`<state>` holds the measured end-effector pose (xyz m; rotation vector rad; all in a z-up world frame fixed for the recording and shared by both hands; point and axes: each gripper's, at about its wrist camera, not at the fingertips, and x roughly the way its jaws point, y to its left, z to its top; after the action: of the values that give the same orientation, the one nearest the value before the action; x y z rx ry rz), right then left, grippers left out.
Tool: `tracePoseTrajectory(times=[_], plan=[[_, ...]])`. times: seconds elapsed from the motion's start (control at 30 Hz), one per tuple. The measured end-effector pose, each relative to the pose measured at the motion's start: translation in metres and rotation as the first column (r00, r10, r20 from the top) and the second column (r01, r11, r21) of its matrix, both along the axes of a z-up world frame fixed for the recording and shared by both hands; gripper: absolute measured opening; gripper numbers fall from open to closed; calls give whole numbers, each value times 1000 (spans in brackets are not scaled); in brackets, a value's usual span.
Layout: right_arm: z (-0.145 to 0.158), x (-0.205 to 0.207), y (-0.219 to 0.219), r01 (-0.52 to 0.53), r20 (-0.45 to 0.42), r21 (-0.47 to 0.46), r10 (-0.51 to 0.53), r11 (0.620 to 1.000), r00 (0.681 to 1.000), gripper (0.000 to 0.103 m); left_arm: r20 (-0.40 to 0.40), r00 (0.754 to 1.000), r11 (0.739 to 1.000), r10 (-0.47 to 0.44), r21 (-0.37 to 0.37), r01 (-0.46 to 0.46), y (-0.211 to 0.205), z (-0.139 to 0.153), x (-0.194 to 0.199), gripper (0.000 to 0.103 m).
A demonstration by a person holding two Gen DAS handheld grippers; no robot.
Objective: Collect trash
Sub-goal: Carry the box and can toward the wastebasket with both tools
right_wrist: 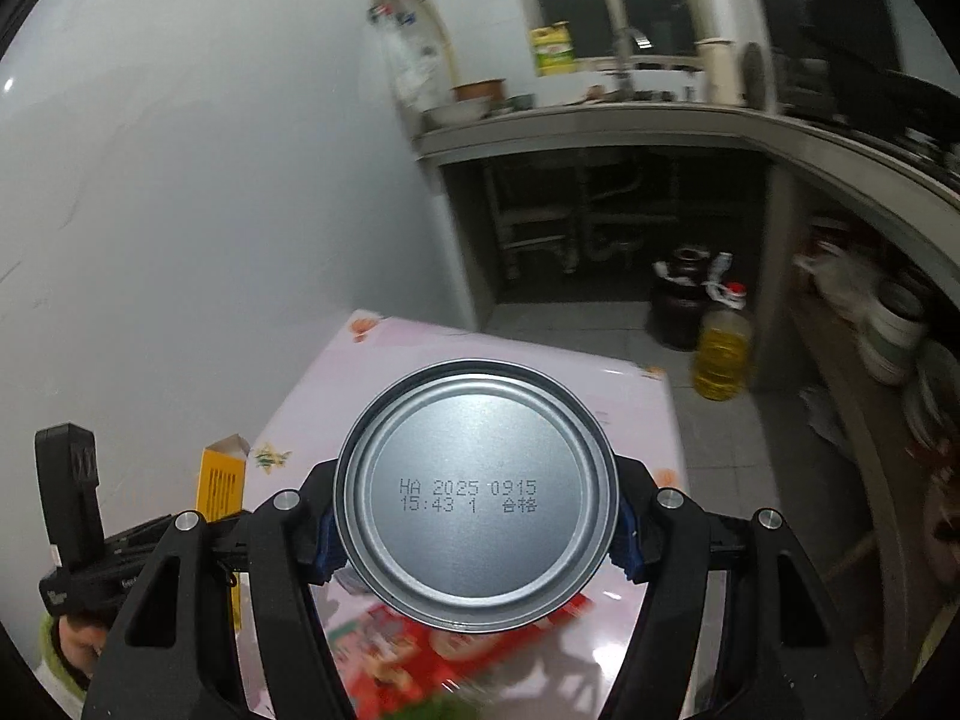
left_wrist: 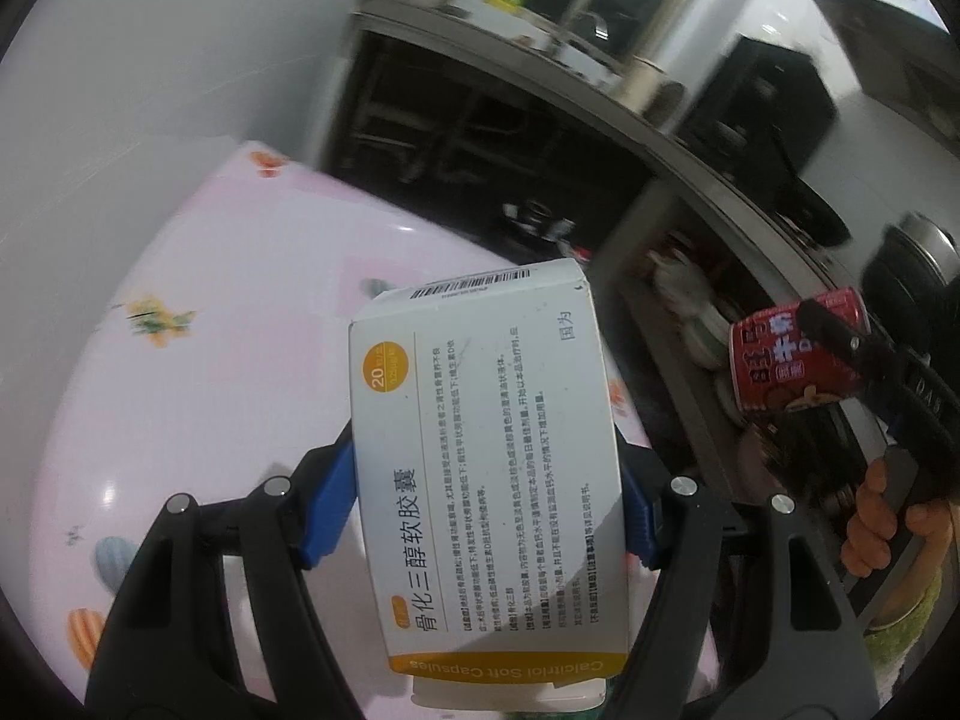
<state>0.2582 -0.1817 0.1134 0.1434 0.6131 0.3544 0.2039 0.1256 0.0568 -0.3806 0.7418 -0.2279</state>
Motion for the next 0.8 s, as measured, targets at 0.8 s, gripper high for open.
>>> tracePoseTrajectory(times=[0.8], plan=[[-212,-150,-330,700,-386,27,-638,714,666,64,-336,640,689,-691,-38,724,-412,-78,42,68]])
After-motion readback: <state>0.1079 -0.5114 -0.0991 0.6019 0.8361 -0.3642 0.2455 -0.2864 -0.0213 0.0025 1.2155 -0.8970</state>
